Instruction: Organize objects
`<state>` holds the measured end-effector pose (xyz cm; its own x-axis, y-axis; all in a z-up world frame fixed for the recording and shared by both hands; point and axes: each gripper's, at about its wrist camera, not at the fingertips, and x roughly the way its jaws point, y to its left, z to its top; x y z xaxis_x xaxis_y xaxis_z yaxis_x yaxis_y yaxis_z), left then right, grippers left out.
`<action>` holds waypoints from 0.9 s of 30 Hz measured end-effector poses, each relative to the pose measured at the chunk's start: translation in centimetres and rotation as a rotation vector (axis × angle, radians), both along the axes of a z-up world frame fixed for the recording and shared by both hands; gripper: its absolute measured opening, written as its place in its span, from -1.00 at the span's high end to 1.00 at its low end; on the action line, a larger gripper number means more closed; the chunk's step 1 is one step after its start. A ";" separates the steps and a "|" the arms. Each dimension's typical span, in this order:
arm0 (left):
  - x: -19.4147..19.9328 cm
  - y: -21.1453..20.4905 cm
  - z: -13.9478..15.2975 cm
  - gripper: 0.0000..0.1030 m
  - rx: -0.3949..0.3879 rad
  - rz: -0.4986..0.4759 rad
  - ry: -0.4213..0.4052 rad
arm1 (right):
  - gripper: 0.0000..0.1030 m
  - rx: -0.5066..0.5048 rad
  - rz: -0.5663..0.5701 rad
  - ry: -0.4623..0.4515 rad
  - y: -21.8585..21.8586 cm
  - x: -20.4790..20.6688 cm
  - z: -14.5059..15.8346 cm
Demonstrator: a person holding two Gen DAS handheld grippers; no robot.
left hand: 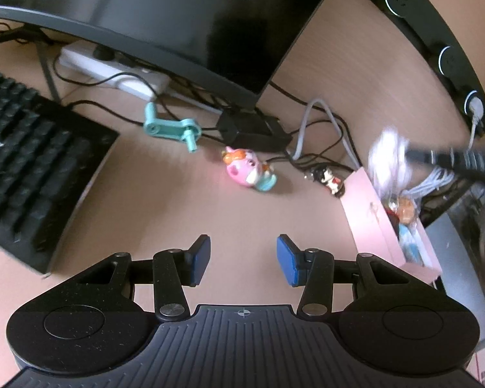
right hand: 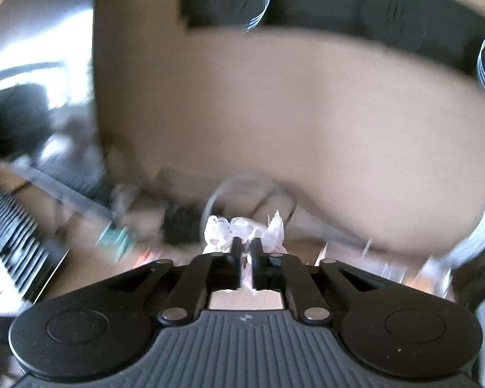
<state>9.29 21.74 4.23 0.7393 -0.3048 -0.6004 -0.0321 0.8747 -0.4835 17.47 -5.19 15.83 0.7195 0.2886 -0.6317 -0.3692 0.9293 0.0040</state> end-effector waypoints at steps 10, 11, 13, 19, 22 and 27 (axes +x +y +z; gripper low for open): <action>-0.6 -0.3 0.2 0.04 -0.004 -0.044 0.005 | 0.30 -0.221 -0.108 0.131 1.6 9.0 -6.2; -1.0 -0.1 0.3 0.04 -0.003 -0.049 0.003 | 0.30 -0.269 -0.098 0.136 2.1 9.7 -6.7; -1.9 0.3 0.6 0.04 -0.001 -0.055 -0.003 | 0.30 -0.376 -0.074 0.159 4.5 11.9 -9.4; -3.8 1.7 1.3 0.04 0.004 -0.028 -0.016 | 0.29 -0.588 -0.017 0.176 6.9 13.7 -13.8; -4.1 1.9 1.1 0.04 0.004 -0.008 -0.001 | 0.43 -0.609 -0.005 0.158 7.2 13.4 -14.1; -4.5 1.0 0.8 0.04 0.013 -0.033 0.015 | 0.54 -0.517 0.011 0.129 6.5 10.4 -12.6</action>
